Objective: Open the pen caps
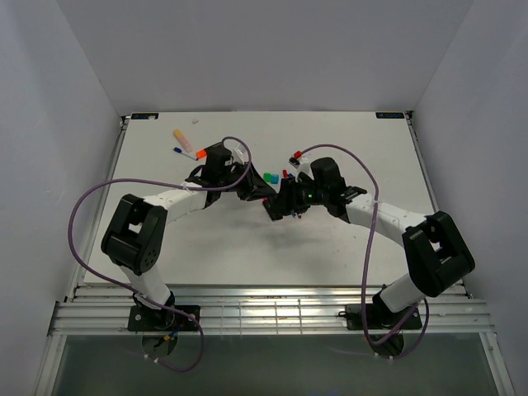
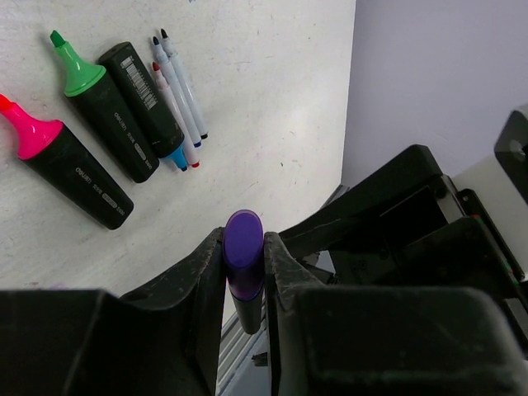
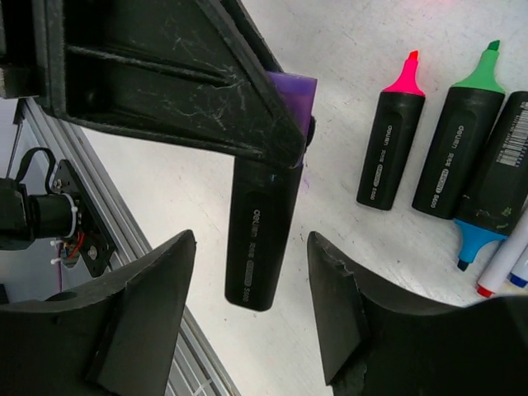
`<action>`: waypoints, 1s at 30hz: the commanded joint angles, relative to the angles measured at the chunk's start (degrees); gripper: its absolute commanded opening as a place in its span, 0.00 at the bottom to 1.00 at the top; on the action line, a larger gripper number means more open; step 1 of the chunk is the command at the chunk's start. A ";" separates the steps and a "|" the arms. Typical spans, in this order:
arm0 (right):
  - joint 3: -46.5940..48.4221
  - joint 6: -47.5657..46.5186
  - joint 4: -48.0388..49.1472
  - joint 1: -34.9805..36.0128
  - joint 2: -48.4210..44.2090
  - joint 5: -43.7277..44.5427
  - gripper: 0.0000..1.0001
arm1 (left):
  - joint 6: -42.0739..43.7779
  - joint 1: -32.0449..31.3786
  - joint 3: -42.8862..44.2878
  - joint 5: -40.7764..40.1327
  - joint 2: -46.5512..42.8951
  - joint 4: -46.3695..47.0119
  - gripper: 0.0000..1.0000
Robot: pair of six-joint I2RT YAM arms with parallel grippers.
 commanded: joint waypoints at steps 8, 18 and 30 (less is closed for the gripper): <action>3.02 0.27 7.19 -0.93 6.81 -10.76 0.35 | -0.86 -0.33 1.42 2.70 -3.97 0.46 0.00; 8.39 -15.72 -7.83 11.27 3.83 38.08 0.08 | 2.38 -0.24 14.50 -6.26 5.15 -23.08 0.00; 4.36 -18.29 -3.37 17.89 1.73 40.95 0.08 | 5.20 2.13 16.55 -8.18 6.94 -23.72 0.00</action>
